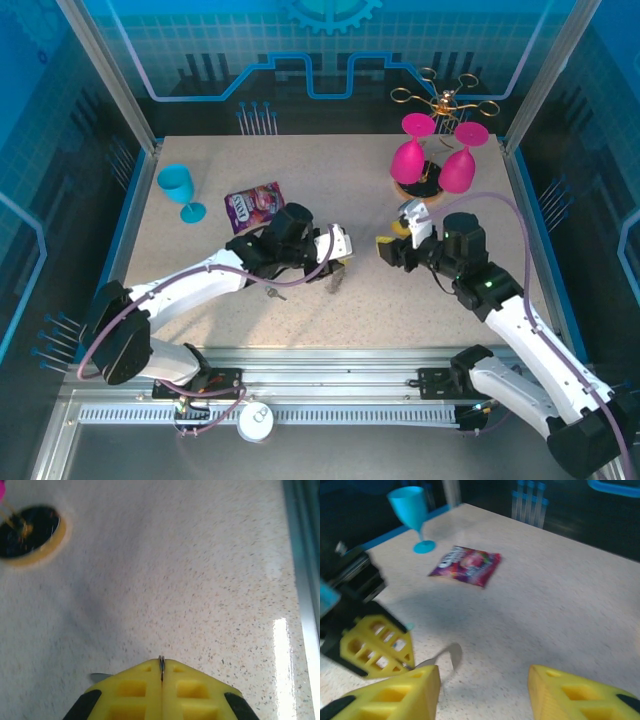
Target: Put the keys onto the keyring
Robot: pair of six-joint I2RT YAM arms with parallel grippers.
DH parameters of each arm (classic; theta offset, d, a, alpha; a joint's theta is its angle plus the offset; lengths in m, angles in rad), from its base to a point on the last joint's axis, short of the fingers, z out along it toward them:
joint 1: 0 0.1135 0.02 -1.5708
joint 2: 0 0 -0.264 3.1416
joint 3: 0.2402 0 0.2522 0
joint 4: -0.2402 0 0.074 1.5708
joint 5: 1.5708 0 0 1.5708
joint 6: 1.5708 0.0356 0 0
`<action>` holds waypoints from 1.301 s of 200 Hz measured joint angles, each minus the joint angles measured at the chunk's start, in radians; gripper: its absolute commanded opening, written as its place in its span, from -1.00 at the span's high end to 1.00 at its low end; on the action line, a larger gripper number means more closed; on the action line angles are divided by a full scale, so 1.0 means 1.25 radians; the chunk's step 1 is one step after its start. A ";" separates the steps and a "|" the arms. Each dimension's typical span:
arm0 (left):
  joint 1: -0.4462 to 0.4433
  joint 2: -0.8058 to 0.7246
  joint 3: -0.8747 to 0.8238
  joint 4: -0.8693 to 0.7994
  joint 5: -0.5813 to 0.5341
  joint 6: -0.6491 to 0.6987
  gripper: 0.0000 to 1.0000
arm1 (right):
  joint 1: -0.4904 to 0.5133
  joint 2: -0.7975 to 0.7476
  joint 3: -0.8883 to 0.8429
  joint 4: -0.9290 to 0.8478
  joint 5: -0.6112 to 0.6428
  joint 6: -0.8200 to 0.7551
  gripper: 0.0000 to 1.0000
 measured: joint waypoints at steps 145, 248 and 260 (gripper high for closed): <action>0.049 -0.055 -0.060 0.072 0.261 0.305 1.00 | 0.090 0.055 -0.153 0.218 -0.245 -0.491 0.59; 0.050 -0.069 -0.085 0.114 0.307 0.267 1.00 | 0.114 0.074 -0.156 0.268 -0.238 -0.484 0.69; 0.050 -0.069 -0.085 0.114 0.309 0.260 1.00 | 0.115 0.074 -0.158 0.274 -0.236 -0.481 0.76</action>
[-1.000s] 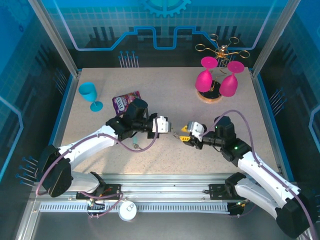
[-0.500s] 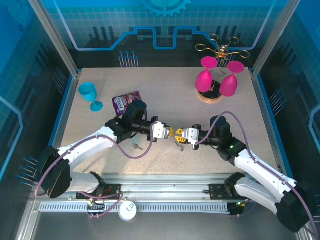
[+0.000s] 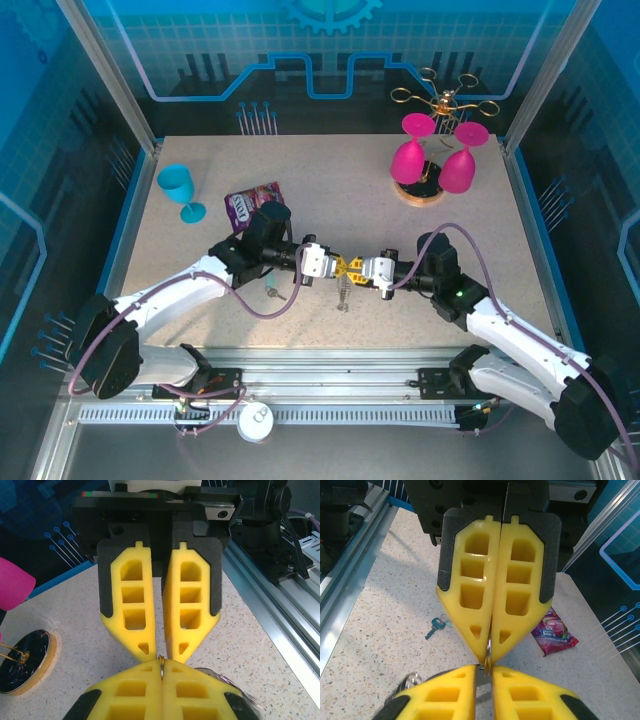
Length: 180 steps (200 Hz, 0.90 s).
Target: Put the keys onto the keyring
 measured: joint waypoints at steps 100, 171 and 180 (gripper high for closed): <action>0.003 -0.001 -0.014 0.027 -0.012 -0.061 0.76 | 0.001 0.000 -0.021 0.039 0.017 0.037 1.00; 0.001 -0.001 -0.036 0.028 -0.038 -0.061 1.00 | 0.005 0.007 -0.040 0.048 0.022 0.042 1.00; 0.001 -0.001 -0.036 0.025 -0.040 -0.062 1.00 | 0.005 0.007 -0.040 0.047 0.023 0.042 1.00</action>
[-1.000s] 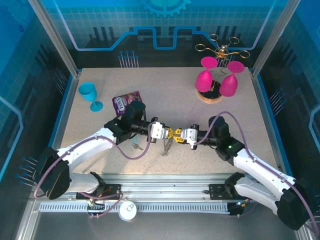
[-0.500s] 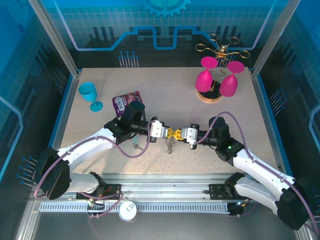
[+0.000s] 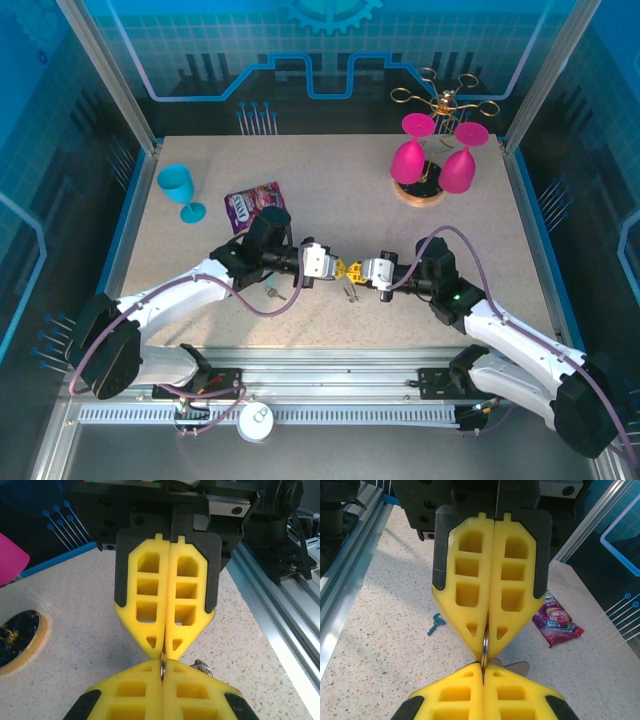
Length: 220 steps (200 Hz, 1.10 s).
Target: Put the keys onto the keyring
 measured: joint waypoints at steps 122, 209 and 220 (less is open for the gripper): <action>0.050 -0.020 -0.090 0.228 0.082 -0.214 1.00 | 0.002 0.001 -0.022 0.071 -0.005 0.043 0.53; 0.054 -0.021 -0.090 0.263 0.186 -0.258 1.00 | 0.000 -0.002 -0.062 0.233 -0.060 0.180 0.48; 0.054 -0.021 -0.090 0.266 0.190 -0.258 1.00 | -0.001 0.001 -0.062 0.252 -0.078 0.195 0.49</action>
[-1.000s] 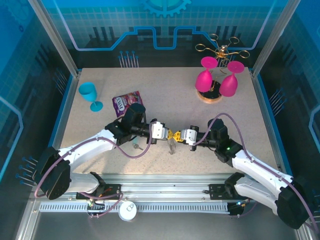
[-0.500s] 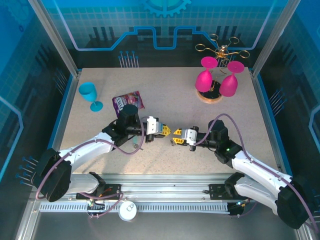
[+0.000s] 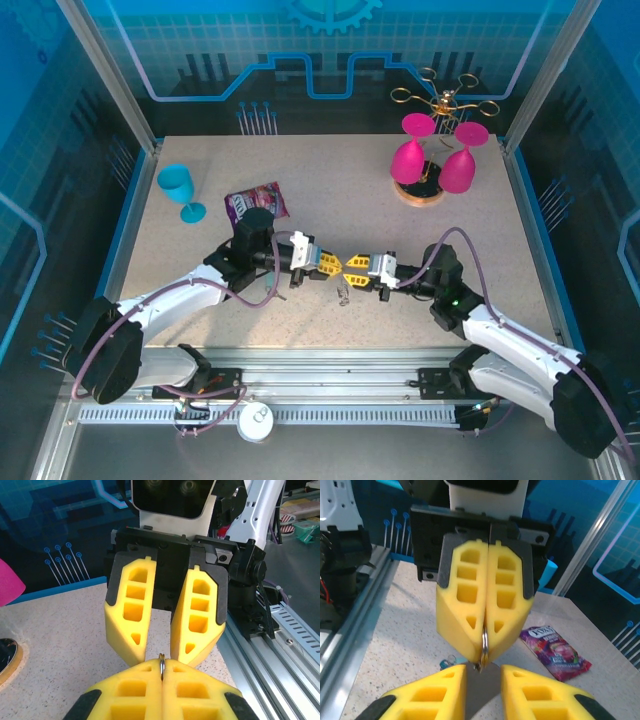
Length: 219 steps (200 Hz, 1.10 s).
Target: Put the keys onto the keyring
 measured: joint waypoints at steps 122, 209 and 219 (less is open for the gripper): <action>0.009 -0.010 -0.005 0.027 0.015 -0.041 0.77 | -0.003 0.037 -0.001 0.085 -0.031 0.062 1.00; 0.010 -0.056 -0.004 -0.112 -0.063 0.030 0.59 | -0.003 0.024 0.000 0.020 -0.023 0.056 1.00; 0.010 -0.056 -0.004 -0.126 -0.065 0.036 0.58 | -0.003 0.023 0.000 0.016 -0.022 0.056 1.00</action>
